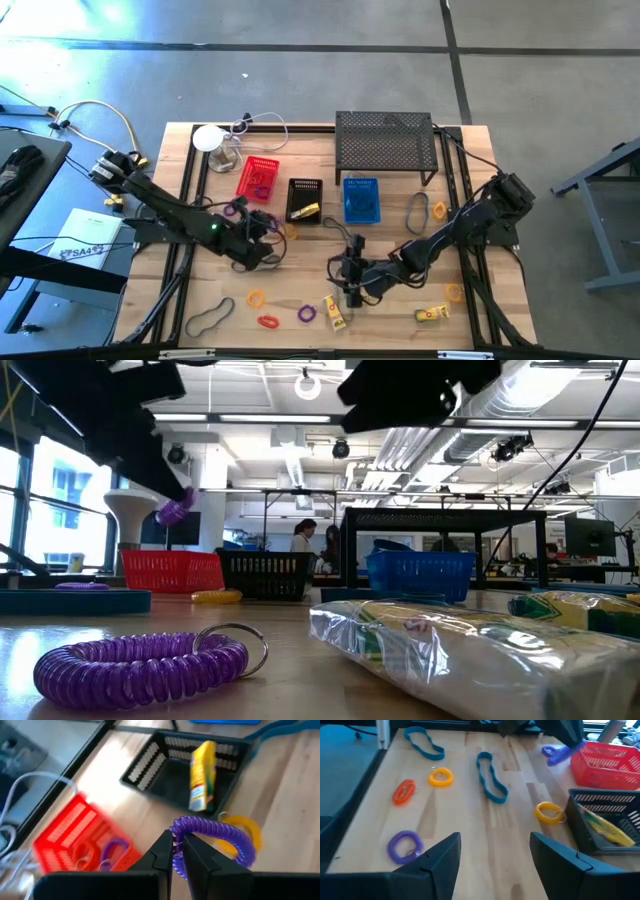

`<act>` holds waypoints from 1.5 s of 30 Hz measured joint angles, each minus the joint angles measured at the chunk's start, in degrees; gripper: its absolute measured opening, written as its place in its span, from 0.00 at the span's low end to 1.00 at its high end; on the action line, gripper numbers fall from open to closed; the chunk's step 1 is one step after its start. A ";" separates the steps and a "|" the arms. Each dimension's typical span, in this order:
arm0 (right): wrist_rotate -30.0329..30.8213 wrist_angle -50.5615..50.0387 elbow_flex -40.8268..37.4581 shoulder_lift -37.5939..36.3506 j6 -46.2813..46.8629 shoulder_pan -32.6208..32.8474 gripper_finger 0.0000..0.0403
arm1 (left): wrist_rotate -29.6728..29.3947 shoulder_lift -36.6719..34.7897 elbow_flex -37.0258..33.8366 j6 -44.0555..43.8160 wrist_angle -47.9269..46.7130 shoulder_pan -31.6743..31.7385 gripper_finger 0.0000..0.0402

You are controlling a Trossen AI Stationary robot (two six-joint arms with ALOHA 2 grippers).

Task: Pick & Place Office Desk Supplies
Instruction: Put the bottom left purple wrist coil keychain into the orange bin

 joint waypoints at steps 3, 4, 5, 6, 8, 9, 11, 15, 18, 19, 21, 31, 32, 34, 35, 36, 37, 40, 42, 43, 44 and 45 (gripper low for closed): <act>-2.11 -0.06 0.02 0.00 -0.86 -1.32 0.56 | -0.12 -1.27 0.00 -7.21 -6.27 -0.31 0.06; -2.63 -0.05 0.02 0.00 -1.29 -1.70 0.56 | -0.15 -1.86 0.00 -9.48 -8.42 -0.26 0.06; -3.19 -0.10 0.00 0.00 -1.70 -2.03 0.56 | -0.12 -2.62 0.00 -11.85 -10.61 0.00 0.06; -3.71 -0.07 0.00 0.00 -2.01 -2.39 0.56 | 0.00 -3.50 0.00 -14.13 -13.03 0.44 0.06; -3.85 -0.08 0.02 0.00 -2.25 -3.01 0.56 | 0.92 -5.50 0.13 -17.79 -17.43 1.96 0.06; -3.90 -0.08 0.00 0.00 -2.52 -3.32 0.56 | 1.48 -6.58 0.29 -18.82 -19.49 3.10 0.06; -3.97 -0.06 0.00 0.00 -2.98 -3.83 0.56 | 2.75 -8.63 0.58 -19.23 -22.10 6.12 0.06; -3.94 -0.08 0.00 0.00 -2.48 -4.05 0.56 | 6.03 -12.13 0.61 -11.87 -22.57 14.70 0.06; -4.00 -0.08 0.00 0.00 -1.13 -3.94 0.56 | 8.20 -13.23 0.66 -4.95 -22.20 22.50 0.06; -4.02 -0.08 0.02 0.00 -0.50 -3.94 0.56 | 9.25 -13.29 0.66 -2.29 -21.59 25.23 0.06; -4.00 -0.10 0.00 0.00 0.12 -3.83 0.56 | 12.29 -13.23 0.66 3.65 -19.64 30.82 0.06; -4.87 0.07 0.02 0.52 3.88 -2.65 0.56 | 23.37 -12.44 0.68 24.08 -9.63 46.94 0.06; -4.89 0.04 0.04 0.78 4.24 -2.59 0.56 | 23.40 -12.44 0.68 25.14 -9.66 47.52 0.06; -5.05 -0.45 -0.05 0.99 4.78 -2.30 0.56 | 23.86 -12.44 0.68 27.54 -9.64 48.44 0.06; -5.12 0.37 0.01 1.45 5.52 -2.33 0.56 | 24.64 -12.44 0.68 29.21 -9.67 48.78 0.06; -5.05 0.76 0.14 1.96 6.34 -2.32 0.56 | 25.66 -12.44 0.68 31.29 -9.67 49.07 0.06; -4.90 0.46 0.10 2.32 6.94 -2.32 0.56 | 26.63 -12.44 0.68 33.43 -9.67 49.41 0.06; -5.29 0.90 0.02 3.30 8.97 -2.34 0.56 | 28.33 -12.42 0.68 40.21 -9.57 49.98 0.06; -5.13 0.59 0.04 3.70 11.03 -2.36 0.56 | 28.40 -12.44 0.68 43.56 -9.05 50.22 0.06; -5.17 0.30 -0.06 3.78 11.79 -2.34 0.56 | 28.45 -12.43 0.68 45.05 -8.53 50.43 0.06; -5.44 0.61 -0.05 3.91 12.66 -2.34 0.56 | 28.83 -12.42 0.68 46.45 -8.04 50.57 0.06; -5.43 0.94 0.01 4.11 13.62 -2.34 0.56 | 29.83 -12.42 0.68 48.06 -7.69 50.79 0.06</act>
